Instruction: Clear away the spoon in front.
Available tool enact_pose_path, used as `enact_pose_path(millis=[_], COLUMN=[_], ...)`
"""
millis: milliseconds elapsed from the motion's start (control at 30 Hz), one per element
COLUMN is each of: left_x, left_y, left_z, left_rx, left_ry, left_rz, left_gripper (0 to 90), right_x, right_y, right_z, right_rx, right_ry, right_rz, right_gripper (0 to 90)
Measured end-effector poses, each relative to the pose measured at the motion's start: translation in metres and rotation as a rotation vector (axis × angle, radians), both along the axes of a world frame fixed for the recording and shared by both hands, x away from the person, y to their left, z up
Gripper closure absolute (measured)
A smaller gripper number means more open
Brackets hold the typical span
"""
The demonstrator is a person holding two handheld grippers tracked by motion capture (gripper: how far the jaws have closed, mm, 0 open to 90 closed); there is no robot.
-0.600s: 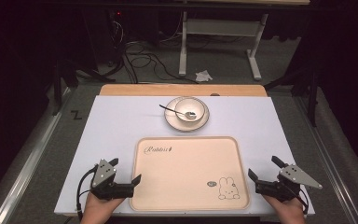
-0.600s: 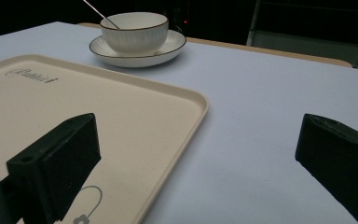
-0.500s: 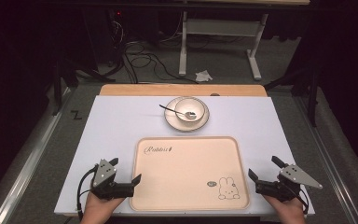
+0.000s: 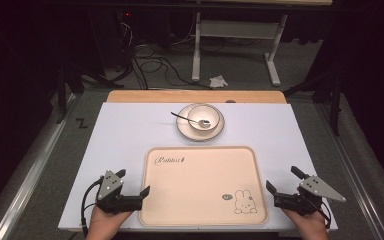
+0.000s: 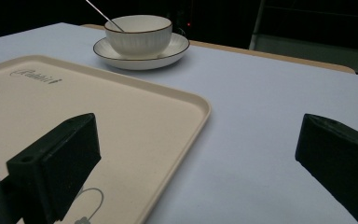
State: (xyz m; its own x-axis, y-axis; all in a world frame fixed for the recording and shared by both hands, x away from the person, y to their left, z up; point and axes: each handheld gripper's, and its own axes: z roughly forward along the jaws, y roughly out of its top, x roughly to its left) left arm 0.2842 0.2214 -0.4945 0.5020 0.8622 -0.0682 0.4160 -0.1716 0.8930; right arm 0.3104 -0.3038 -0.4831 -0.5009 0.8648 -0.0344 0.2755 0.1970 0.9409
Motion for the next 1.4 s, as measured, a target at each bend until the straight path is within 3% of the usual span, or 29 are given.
enact_pose_path(millis=[900, 1100, 1300, 1400], left_x=[0.002, 0.004, 0.010, 0.011], left_y=[0.001, -0.002, -0.009, -0.012], left_z=[0.002, 0.007, 0.012, 0.017], left_rx=[-0.028, -0.033, -0.041, -0.042], left_ry=[0.018, 0.004, 0.018, -0.007], left_rz=[-0.008, -0.003, -0.007, -0.003], left_gripper=[5.3, 14.8, 23.1, 30.3], right_x=[0.000, 0.000, 0.000, 0.000], right_y=[0.001, 0.002, 0.002, 0.002], right_z=[0.000, 0.000, 0.000, 0.000], right_rx=[-0.005, 0.002, -0.001, 0.001], right_ry=[0.002, 0.008, 0.001, 0.001], right_rz=[0.005, 0.004, 0.011, 0.013], right_gripper=[0.5, 0.5, 0.5, 0.5])
